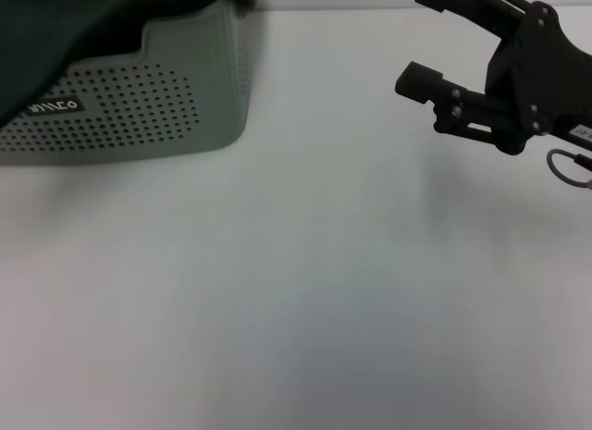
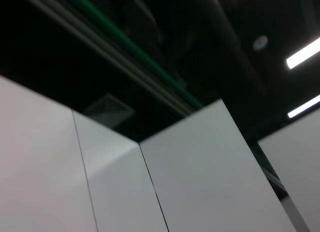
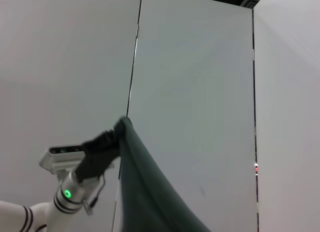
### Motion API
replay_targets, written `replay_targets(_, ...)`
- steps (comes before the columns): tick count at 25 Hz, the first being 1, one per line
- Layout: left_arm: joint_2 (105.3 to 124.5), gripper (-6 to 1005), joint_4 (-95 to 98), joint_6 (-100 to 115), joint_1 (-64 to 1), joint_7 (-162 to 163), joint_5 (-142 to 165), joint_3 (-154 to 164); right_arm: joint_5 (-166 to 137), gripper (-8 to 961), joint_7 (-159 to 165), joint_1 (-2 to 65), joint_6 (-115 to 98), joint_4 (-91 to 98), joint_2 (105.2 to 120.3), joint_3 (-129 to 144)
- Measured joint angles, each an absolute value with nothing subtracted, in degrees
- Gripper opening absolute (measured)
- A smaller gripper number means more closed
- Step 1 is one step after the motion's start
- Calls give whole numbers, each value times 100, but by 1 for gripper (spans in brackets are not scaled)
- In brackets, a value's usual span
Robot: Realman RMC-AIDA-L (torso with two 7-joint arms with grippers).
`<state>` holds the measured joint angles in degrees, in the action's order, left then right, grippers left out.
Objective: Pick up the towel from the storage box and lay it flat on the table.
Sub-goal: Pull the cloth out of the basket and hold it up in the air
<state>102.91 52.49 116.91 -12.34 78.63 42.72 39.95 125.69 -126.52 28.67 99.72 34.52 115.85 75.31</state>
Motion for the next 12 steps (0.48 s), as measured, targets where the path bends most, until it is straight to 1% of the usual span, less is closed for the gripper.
replay_targets(6, 10283, 33, 5442, 11699, -1080, 8207, 3678, 3998, 12548, 792, -12862, 2847, 9976, 3381, 11584, 7577)
replay_targets(8, 10331, 34, 5582, 11699, -1105, 8320, 3669, 3998, 12530, 792, -12946, 2859, 9966, 3318, 11583, 7643)
replay_targets(12, 10493, 36, 5839, 11684, -1154, 8483, 3673, 3999, 12518, 792, -13199, 2993, 9857, 3136, 11597, 7946)
